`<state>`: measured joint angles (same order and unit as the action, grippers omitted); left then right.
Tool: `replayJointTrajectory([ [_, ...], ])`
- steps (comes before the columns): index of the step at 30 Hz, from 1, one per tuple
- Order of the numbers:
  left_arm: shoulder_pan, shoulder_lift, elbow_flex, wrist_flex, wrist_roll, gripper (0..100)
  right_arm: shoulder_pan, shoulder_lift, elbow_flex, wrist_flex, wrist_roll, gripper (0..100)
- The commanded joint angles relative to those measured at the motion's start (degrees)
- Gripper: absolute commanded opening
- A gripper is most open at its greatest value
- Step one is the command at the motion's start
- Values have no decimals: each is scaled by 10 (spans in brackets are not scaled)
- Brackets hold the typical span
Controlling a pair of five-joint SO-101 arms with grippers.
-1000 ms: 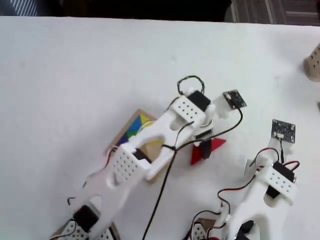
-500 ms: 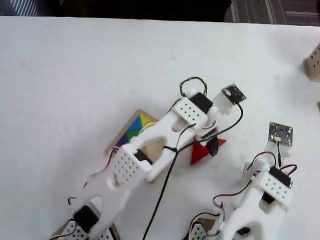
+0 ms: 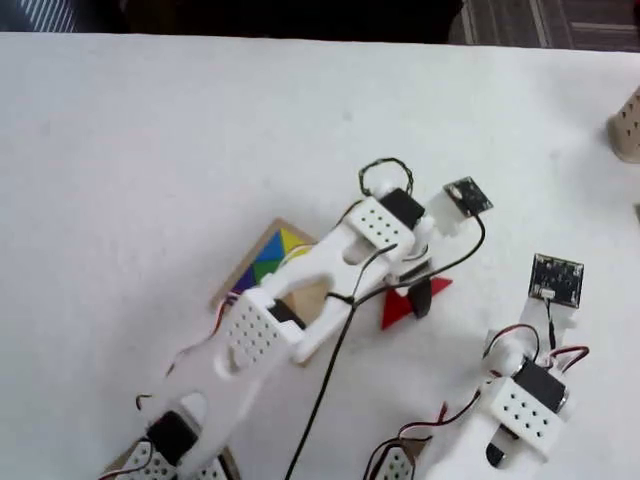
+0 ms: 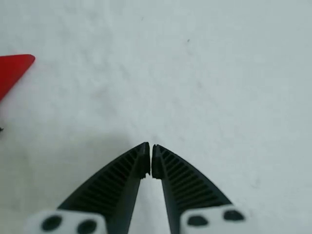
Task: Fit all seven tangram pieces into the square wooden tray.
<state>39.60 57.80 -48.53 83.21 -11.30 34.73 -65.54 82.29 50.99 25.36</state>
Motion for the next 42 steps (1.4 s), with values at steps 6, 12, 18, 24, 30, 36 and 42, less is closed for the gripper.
replayJointTrajectory([
  [6, 0, 10, -12, -16, 11, 227, 1, -12, -4, 7, 7, 18],
  [12, 2, 10, -18, -16, 11, 210, 0, -12, -4, 7, 6, 18],
  [18, 0, 10, -19, -15, 11, 210, 0, -12, -4, 4, 6, 18],
  [24, -6, 10, -23, -16, 16, 210, -17, -12, -2, 4, 4, 18],
  [30, -20, 5, -24, -32, 69, 210, -17, -12, -2, 4, 3, 18],
  [36, -22, 3, -25, -48, 103, 210, -16, -13, -2, 4, 2, 18],
  [42, -34, 3, -47, -48, 114, 210, -16, -13, -2, 3, 1, 18],
])
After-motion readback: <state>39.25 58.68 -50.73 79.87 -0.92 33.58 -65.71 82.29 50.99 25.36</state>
